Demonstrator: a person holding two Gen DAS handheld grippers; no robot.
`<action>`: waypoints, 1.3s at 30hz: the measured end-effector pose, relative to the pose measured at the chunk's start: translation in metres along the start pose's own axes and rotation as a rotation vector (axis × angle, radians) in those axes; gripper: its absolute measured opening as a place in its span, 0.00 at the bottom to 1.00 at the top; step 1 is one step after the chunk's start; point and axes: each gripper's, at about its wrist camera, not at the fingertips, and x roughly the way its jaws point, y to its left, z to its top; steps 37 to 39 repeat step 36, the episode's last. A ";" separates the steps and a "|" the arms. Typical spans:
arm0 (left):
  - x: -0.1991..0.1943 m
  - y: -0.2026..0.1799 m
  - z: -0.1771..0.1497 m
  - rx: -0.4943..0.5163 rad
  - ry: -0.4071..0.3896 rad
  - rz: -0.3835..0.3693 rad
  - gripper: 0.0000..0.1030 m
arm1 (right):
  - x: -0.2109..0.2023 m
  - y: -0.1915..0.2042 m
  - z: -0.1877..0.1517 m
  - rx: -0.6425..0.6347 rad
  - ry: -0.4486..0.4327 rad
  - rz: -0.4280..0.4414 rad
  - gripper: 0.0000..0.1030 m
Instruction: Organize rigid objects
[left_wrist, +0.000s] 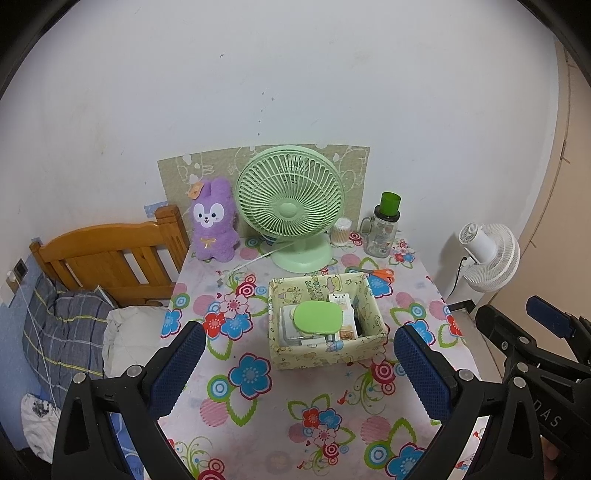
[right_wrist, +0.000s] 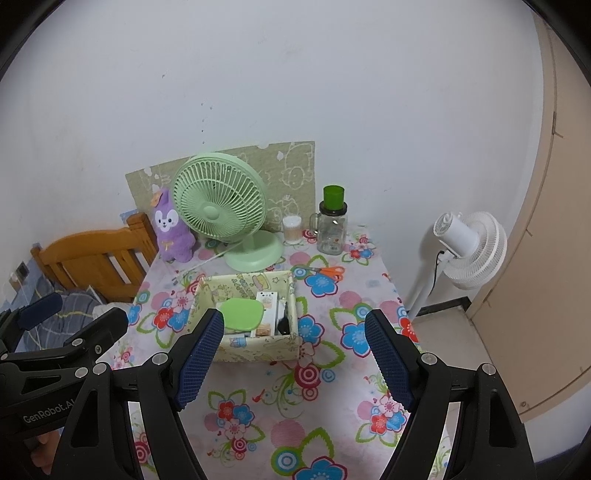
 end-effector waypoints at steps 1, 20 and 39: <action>0.000 0.000 0.000 0.000 0.000 0.000 1.00 | 0.000 0.000 0.000 -0.001 -0.001 -0.001 0.79; 0.001 0.004 0.000 -0.002 0.008 -0.004 1.00 | 0.003 0.003 0.000 -0.004 0.010 -0.001 0.79; 0.005 0.006 0.000 -0.004 0.017 -0.003 1.00 | 0.009 0.004 0.001 -0.009 0.021 0.008 0.79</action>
